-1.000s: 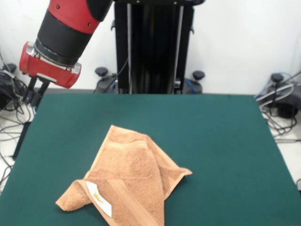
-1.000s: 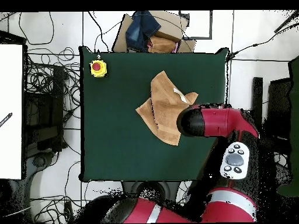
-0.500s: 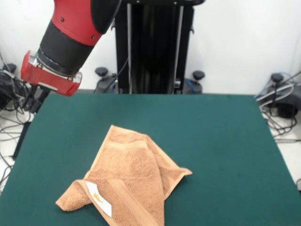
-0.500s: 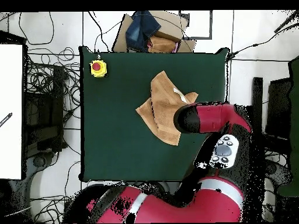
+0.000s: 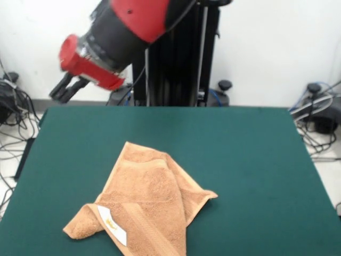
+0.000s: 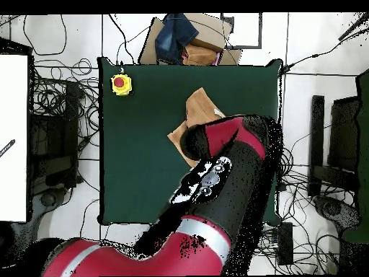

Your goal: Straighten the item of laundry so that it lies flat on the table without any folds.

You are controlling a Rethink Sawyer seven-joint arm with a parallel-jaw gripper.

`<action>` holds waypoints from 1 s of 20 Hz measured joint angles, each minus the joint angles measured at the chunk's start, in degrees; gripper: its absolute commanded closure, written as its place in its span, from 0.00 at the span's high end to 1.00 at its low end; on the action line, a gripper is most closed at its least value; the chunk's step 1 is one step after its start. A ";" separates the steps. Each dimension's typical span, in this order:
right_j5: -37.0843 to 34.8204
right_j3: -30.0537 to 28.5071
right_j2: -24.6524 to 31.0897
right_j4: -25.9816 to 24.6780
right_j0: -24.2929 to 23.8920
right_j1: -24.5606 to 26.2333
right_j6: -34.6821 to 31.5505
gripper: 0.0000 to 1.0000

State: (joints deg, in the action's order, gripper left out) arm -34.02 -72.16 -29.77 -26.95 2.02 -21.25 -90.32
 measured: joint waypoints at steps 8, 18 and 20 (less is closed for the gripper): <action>-3.65 0.90 -1.99 2.63 2.68 0.02 -0.45 0.00; 1.25 0.90 -1.91 5.50 -6.66 -0.26 -0.45 0.00; 1.26 0.89 -1.91 5.50 -7.88 -0.24 -0.45 0.00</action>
State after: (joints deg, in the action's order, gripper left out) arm -32.76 -71.27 -31.68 -21.45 -5.86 -21.49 -90.77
